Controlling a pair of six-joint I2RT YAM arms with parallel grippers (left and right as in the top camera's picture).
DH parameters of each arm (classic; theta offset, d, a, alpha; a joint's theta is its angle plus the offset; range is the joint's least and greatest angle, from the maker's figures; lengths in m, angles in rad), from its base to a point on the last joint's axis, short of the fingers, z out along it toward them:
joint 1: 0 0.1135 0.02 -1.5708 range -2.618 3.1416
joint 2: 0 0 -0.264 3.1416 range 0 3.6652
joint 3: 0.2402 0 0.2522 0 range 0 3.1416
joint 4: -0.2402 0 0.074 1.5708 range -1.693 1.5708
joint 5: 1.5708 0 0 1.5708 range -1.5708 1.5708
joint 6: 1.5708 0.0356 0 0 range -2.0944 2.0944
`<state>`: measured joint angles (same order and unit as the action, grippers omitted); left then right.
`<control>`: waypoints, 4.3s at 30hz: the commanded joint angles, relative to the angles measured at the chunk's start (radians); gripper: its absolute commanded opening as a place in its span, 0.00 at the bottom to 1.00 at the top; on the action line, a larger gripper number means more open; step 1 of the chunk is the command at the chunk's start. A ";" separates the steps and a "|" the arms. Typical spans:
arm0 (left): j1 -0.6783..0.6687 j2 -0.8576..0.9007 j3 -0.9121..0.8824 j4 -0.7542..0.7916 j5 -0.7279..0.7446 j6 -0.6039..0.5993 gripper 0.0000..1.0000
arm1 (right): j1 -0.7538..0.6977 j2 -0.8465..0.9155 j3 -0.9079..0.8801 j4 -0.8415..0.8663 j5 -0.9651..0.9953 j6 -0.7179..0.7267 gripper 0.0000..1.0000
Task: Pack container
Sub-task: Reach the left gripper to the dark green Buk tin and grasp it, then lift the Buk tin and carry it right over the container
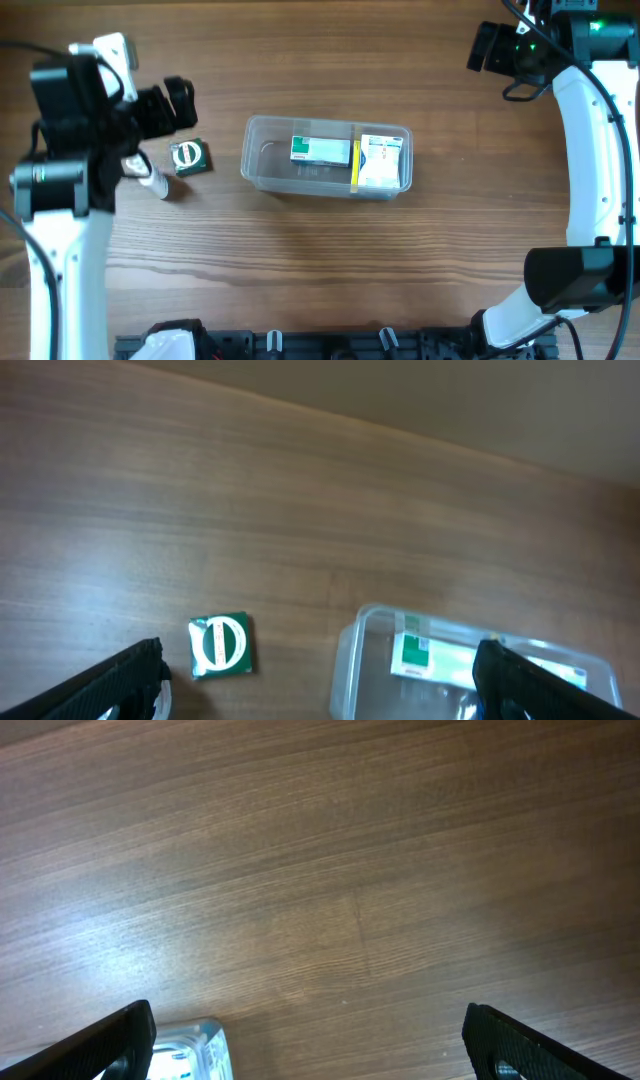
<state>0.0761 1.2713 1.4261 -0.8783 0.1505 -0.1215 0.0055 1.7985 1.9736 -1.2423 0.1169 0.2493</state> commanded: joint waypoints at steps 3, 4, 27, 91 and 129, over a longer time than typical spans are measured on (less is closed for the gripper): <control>0.007 0.222 0.218 -0.108 -0.040 -0.070 1.00 | 0.001 -0.002 0.008 0.000 0.018 0.013 1.00; 0.007 0.255 0.242 -0.127 -0.040 -0.071 0.99 | 0.001 -0.002 0.008 0.000 0.018 0.013 1.00; 0.006 0.668 0.264 -0.309 -0.126 -0.185 0.99 | 0.001 -0.002 0.008 0.000 0.018 0.013 1.00; 0.005 0.921 0.132 -0.205 -0.140 -0.077 0.94 | 0.001 -0.001 0.008 0.000 0.018 0.013 1.00; 0.005 0.920 0.173 -0.137 -0.170 -0.066 0.56 | 0.001 -0.001 0.008 0.000 0.018 0.013 1.00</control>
<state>0.0761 2.1750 1.5764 -1.0233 0.0010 -0.1955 0.0055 1.7985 1.9736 -1.2427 0.1169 0.2493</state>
